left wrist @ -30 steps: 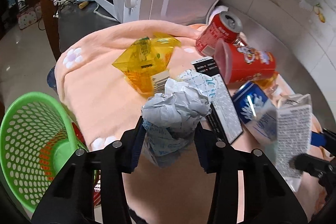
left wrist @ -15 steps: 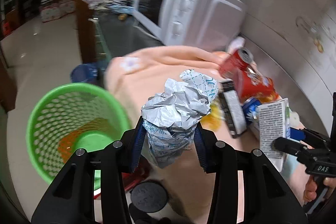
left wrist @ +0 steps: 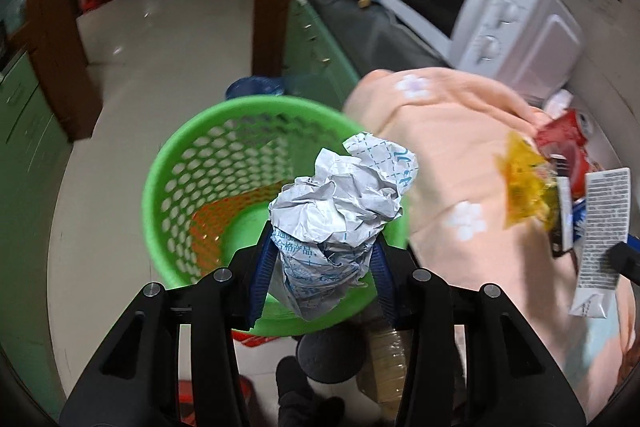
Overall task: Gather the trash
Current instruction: 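Carry the foil into the green basket and open the left tool while the right tool carries the carton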
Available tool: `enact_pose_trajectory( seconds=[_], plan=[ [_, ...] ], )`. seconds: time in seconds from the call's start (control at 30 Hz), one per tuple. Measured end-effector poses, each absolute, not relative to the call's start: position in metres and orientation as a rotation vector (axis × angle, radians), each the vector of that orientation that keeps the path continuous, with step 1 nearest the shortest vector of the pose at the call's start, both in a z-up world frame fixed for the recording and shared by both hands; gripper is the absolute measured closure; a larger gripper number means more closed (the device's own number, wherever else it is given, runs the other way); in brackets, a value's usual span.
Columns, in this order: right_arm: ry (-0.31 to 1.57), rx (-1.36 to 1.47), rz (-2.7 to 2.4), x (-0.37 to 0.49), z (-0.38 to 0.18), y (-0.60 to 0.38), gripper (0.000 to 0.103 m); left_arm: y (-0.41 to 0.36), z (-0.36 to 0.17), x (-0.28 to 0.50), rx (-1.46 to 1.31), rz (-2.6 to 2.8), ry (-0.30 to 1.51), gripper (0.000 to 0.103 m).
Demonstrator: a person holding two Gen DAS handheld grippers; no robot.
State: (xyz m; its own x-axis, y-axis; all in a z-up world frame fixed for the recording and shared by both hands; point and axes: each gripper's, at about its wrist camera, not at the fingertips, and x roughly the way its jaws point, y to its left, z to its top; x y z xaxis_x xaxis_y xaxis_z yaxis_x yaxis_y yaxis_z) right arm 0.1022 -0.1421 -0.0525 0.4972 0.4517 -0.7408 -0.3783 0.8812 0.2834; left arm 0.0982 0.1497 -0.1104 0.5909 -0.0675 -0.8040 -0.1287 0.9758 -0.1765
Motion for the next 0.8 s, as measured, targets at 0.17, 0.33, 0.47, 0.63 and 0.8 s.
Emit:
enact_pose_trajectory(
  seconds=[0.17,0.33,0.47,0.63,0.8],
  plan=[
    [0.944,0.049,0.539,0.111,-0.059,-0.116,0.041,0.168,-0.121,0.1,-0.25,0.086,0.96,0.048],
    [0.966,0.023,0.567,0.12,-0.068,-0.096,0.041,0.18,-0.125,0.101,-0.279,0.114,0.957,0.036],
    [0.98,0.018,0.594,0.127,-0.075,-0.08,0.041,0.188,-0.127,0.1,-0.288,0.135,0.955,0.033],
    [0.995,0.002,0.627,0.139,-0.082,-0.057,0.041,0.198,-0.124,0.093,-0.311,0.154,0.944,0.033],
    [1.011,-0.015,0.657,0.152,-0.092,-0.03,0.041,0.207,-0.114,0.083,-0.323,0.182,0.923,0.032]
  ],
)
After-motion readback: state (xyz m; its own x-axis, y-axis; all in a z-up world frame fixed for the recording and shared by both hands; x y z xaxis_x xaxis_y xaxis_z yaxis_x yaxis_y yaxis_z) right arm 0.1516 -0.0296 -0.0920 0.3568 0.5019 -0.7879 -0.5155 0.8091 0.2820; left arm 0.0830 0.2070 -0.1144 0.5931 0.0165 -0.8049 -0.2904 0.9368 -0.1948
